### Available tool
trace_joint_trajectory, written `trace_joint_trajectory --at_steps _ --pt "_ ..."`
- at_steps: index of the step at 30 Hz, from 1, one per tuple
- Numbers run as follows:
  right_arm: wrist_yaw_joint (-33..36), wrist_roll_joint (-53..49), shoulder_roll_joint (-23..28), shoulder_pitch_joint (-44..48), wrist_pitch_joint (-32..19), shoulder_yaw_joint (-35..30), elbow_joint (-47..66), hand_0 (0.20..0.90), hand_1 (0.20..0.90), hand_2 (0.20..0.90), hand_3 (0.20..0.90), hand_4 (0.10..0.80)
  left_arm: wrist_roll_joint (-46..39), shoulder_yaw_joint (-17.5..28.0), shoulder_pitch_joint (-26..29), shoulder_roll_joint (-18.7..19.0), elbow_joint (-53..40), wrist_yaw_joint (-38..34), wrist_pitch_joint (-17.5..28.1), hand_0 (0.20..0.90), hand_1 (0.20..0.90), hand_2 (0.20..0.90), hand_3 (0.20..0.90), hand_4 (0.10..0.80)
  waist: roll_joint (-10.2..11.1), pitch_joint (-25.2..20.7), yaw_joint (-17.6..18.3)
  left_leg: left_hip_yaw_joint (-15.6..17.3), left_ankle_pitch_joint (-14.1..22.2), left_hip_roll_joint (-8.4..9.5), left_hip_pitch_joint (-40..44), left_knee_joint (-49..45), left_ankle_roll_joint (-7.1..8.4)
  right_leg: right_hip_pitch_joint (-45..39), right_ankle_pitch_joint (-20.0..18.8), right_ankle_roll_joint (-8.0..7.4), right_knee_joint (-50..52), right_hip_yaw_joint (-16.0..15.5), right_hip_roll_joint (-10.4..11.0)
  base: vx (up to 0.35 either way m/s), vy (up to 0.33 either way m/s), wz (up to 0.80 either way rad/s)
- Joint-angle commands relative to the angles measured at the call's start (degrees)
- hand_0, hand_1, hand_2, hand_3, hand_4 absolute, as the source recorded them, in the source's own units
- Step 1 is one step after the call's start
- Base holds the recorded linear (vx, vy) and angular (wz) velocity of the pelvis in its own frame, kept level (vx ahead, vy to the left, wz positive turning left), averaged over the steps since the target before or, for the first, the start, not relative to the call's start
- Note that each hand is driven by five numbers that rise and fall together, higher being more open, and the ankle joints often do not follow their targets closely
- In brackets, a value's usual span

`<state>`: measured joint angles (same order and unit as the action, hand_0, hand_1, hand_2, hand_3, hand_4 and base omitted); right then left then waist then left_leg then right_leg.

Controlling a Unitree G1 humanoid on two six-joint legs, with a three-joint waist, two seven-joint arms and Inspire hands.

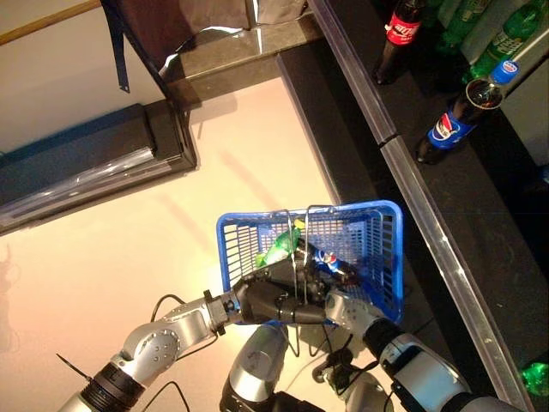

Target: Pick up the drink and place into the basket.

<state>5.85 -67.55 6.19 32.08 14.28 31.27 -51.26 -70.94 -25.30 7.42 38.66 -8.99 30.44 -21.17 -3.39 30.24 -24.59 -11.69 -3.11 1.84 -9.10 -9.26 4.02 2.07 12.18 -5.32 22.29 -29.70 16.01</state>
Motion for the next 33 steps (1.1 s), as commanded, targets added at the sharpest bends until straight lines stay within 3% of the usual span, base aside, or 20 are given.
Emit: trace_joint_trajectory --at_steps 1,13,23,33 --pt "-2.2 -1.2 -2.6 3.6 -2.3 -0.7 2.5 0.9 0.9 0.9 0.9 0.8 -14.0 1.9 5.6 -10.6 -28.1 14.9 4.9 0.3 0.3 0.3 0.2 0.1 -2.0 -3.8 1.1 0.7 1.6 2.23 -1.0 -1.9 -3.72 0.2 -7.5 1.06 -2.3 0.0 -1.7 0.0 0.0 0.0" --pt "-0.7 -3.1 -1.3 0.2 -5.7 -2.5 8.0 0.9 0.9 0.9 0.9 0.8 -13.9 4.7 3.4 -10.9 -27.8 16.3 4.1 0.3 0.3 0.3 0.2 0.1 -1.7 -4.1 1.8 1.4 1.7 1.91 -0.6 -1.6 -3.7 0.0 -7.4 0.95 -2.5 0.4 -1.9 0.0 0.0 0.0" --pt "1.6 2.0 2.7 -9.7 -13.3 -4.8 27.4 0.9 0.9 0.9 0.9 0.8 -13.5 10.1 -1.9 -11.3 -27.5 18.5 3.3 0.3 0.3 0.3 0.2 0.1 -0.2 -3.6 3.5 2.3 1.7 1.16 -0.6 -0.9 -3.6 0.5 -7.3 0.62 -2.9 1.1 -2.4 -0.005 -0.002 -0.01" --pt "-3.7 9.5 9.0 -21.2 -12.5 -9.3 44.5 0.9 0.9 0.9 0.9 0.8 -11.7 14.1 -6.7 -12.4 -26.2 20.6 4.5 0.3 0.3 0.3 0.2 0.1 1.5 -3.6 6.4 4.0 1.7 0.16 -0.1 -0.1 -3.47 0.9 -7.2 0.47 -3.6 2.9 -3.6 -0.017 0.001 -0.1"
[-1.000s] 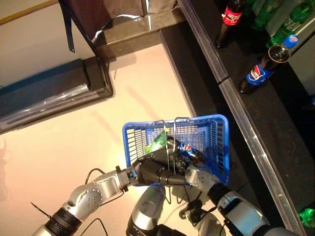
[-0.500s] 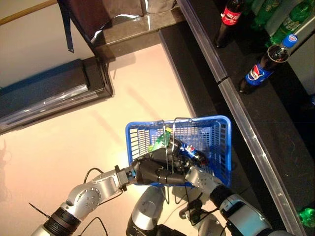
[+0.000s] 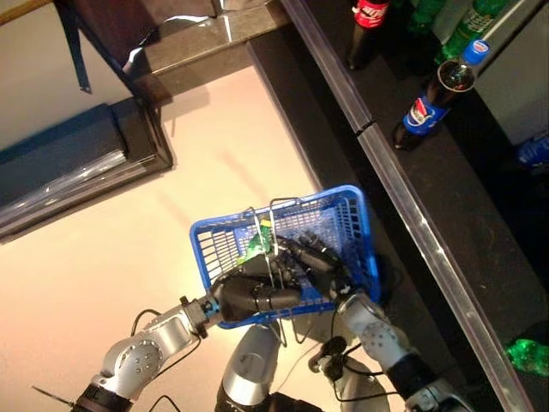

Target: Pick up the drink and place into the basket.

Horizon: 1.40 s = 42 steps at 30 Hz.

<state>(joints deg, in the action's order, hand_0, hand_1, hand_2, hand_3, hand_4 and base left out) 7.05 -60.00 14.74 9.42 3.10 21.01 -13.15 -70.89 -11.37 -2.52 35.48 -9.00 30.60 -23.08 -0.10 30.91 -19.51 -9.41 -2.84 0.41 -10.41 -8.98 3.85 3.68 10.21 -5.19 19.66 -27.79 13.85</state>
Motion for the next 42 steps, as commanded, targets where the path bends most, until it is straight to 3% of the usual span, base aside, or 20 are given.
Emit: trace_joint_trajectory --at_steps 1,12,21,27,34,38,40,41,42 --pt "-5.6 2.7 1.1 0.5 -1.1 0.7 7.9 0.9 0.9 0.9 0.9 0.8 -11.8 0.6 2.8 -9.3 -26.1 20.5 6.5 0.3 0.3 0.3 0.2 0.1 -1.7 -4.3 1.6 1.9 1.4 1.51 1.2 -0.3 -3.28 -0.8 -5.3 0.32 -1.0 1.1 -1.5 -0.019 -0.004 -0.06" --pt "-18.6 1.8 6.0 -8.7 -0.9 -2.4 25.9 0.9 0.9 0.9 0.9 0.8 -9.0 3.4 -1.8 -11.0 -21.1 16.4 11.1 0.3 0.3 0.3 0.2 0.1 0.2 -5.2 5.3 4.5 1.4 0.15 3.1 0.9 -2.96 -1.3 -5.6 -0.03 -2.6 3.8 -3.0 -0.015 -0.011 -0.08" --pt "-30.6 2.8 6.5 -16.8 -1.2 -5.1 30.1 0.9 0.9 0.9 0.9 0.8 -5.8 6.8 -7.0 -15.3 -11.4 3.7 18.0 0.3 0.3 0.3 0.2 0.1 2.0 -10.3 8.9 7.2 1.8 -1.21 7.0 2.9 -2.61 -3.5 -6.5 -0.86 -6.2 7.7 -4.4 0.019 -0.01 -0.15" --pt "-35.7 4.0 5.9 -23.5 0.0 -7.7 24.8 0.9 0.9 0.9 0.9 0.8 1.7 8.8 -12.4 -17.4 -2.0 -9.3 26.2 0.3 0.3 0.3 0.2 0.1 3.1 -16.1 12.0 10.8 1.3 -3.13 11.4 7.0 -1.79 -6.5 -7.5 -1.38 -10.6 11.3 -5.2 0.04 -0.02 -0.28" --pt "-37.1 9.8 5.5 -27.3 -2.6 -9.4 15.1 0.9 0.9 0.9 0.9 0.8 5.1 9.9 -14.7 -19.1 10.8 -18.8 29.4 0.3 0.3 0.3 0.2 0.1 3.4 -19.9 14.9 14.8 0.5 -4.71 14.4 10.7 -0.71 -8.4 -8.0 -1.55 -13.7 13.9 -5.9 -0.017 -0.012 -0.25" --pt "-34.3 14.0 5.6 -27.7 -2.8 -9.5 8.0 0.9 0.9 0.9 0.9 0.8 7.5 10.0 -14.0 -19.5 19.9 -22.0 31.0 0.3 0.3 0.3 0.2 0.1 3.3 -21.4 16.2 16.4 0.1 -5.24 15.3 12.1 -0.23 -9.0 -8.5 -1.64 -15.2 15.1 -6.1 -0.037 -0.006 -0.22" --pt "-31.2 20.1 4.7 -27.0 -4.2 -9.1 -2.1 0.9 0.9 0.9 0.9 0.8 6.7 10.7 -11.7 -21.1 31.0 -22.7 31.1 0.3 0.3 0.3 0.2 0.1 3.0 -22.7 17.3 18.0 0.2 -5.61 15.8 12.7 0.22 -9.4 -9.0 -1.81 -16.4 15.5 -5.8 -0.03 0.016 -0.13" --pt "-31.2 20.2 4.6 -26.9 -4.2 -9.1 -2.5 0.9 0.9 0.9 0.9 0.8 6.9 10.8 -11.6 -21.2 31.5 -22.5 31.2 0.3 0.3 0.3 0.2 0.1 3.0 -22.6 17.3 18.0 0.2 -5.62 15.8 12.7 0.23 -9.5 -9.0 -1.82 -16.4 15.5 -5.8 -0.015 0.009 -0.16" --pt "-28.2 22.1 3.3 -25.6 -4.1 -8.6 -9.4 0.9 0.9 0.9 0.9 0.8 6.5 11.4 -9.4 -22.5 39.1 -21.7 31.2 0.3 0.3 0.3 0.2 0.1 2.9 -23.3 17.8 18.6 0.3 -5.77 16.2 13.0 0.5 -9.8 -9.4 -1.95 -17.1 15.4 -5.5 -0.005 0.002 -0.2"
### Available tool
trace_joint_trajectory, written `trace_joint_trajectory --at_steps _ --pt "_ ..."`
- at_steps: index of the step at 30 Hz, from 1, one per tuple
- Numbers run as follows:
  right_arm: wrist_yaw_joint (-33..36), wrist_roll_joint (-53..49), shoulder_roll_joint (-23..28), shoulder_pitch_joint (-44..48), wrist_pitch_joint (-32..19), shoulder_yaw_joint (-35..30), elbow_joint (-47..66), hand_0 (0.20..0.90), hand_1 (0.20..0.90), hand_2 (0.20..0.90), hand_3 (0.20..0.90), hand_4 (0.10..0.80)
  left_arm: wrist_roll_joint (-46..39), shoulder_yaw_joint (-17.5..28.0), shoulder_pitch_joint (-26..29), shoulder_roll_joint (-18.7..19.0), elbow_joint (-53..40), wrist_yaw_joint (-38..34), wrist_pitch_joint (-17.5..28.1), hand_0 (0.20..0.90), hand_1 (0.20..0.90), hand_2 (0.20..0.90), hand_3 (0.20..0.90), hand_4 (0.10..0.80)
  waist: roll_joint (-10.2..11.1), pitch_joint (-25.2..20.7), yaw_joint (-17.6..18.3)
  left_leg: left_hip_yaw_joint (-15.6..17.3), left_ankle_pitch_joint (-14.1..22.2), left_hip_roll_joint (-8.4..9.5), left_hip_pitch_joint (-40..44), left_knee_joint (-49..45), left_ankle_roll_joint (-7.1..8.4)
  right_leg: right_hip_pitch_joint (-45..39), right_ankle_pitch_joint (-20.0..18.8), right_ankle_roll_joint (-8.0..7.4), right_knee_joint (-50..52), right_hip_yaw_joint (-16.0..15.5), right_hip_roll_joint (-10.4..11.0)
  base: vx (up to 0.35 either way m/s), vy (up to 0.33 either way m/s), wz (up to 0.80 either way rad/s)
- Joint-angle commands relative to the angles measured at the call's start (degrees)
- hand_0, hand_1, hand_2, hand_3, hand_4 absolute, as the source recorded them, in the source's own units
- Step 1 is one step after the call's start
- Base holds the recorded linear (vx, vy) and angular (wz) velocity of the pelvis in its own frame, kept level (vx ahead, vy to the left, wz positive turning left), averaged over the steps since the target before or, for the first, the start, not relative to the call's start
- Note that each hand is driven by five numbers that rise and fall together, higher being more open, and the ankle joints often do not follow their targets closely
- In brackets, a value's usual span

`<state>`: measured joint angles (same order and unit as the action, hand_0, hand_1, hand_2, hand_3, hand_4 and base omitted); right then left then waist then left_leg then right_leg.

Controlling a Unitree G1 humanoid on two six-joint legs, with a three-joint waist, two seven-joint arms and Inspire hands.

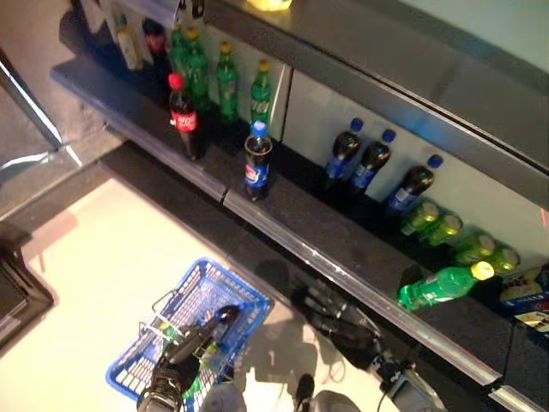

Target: Pick up the drink and place into the basket.

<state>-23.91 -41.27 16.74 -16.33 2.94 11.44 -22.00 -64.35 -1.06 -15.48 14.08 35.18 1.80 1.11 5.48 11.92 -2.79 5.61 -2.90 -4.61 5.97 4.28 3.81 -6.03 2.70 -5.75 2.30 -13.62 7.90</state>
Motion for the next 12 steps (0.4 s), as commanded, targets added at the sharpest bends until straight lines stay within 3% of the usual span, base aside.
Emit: trace_joint_trajectory --at_steps 1,4,7,9,12 --pt "3.4 4.2 1.0 0.5 -4.2 0.9 -2.0 0.9 0.9 0.9 0.9 0.8 0.3 1.2 3.9 -1.2 -4.0 7.0 7.1 0.3 0.3 0.3 0.2 0.1 -2.7 -4.4 1.1 3.8 0.4 -0.78 -0.2 -0.2 0.6 -0.1 -1.9 -1.42 0.2 1.2 0.5 -0.016 0.004 -0.16" --pt "14.5 17.1 -1.1 4.5 -4.6 1.6 -16.8 0.9 0.9 0.9 0.9 0.8 4.6 1.1 7.8 -3.3 6.3 4.7 8.6 0.3 0.3 0.3 0.2 0.1 -3.2 -5.1 1.2 4.4 0.4 -1.17 0.0 0.5 0.97 -0.8 -2.6 -1.71 -1.2 0.7 1.0 -0.007 0.002 -0.01" --pt "17.7 17.5 -2.2 5.9 -4.7 1.3 -23.2 0.9 0.9 0.9 0.9 0.8 6.3 0.6 9.1 -3.8 10.1 4.4 9.3 0.3 0.3 0.3 0.2 0.1 -3.6 -5.1 1.0 4.3 0.6 -1.3 -0.1 0.7 1.12 -0.9 -2.8 -1.93 -1.7 0.2 1.3 -0.037 0.005 -0.11" --pt "21.3 23.2 -3.2 7.5 -5.6 0.8 -28.8 0.9 0.9 0.9 0.9 0.8 6.2 1.1 10.3 -4.6 13.9 4.0 8.6 0.3 0.3 0.3 0.2 0.1 -4.0 -5.3 1.0 4.5 0.7 -1.35 -0.2 0.7 1.18 -1.1 -3.0 -2.01 -1.9 0.0 1.5 -0.016 0.007 0.0" --pt "21.1 23.2 -3.7 7.9 -6.2 1.1 -31.5 0.9 0.9 0.9 0.9 0.8 7.1 1.5 11.3 -4.9 16.0 3.4 8.1 0.3 0.3 0.3 0.2 0.1 -4.1 -5.4 1.1 4.4 0.9 -1.33 -0.2 0.7 1.07 -1.1 -3.0 -2.12 -2.1 -0.1 1.7 0.0 0.0 0.0"
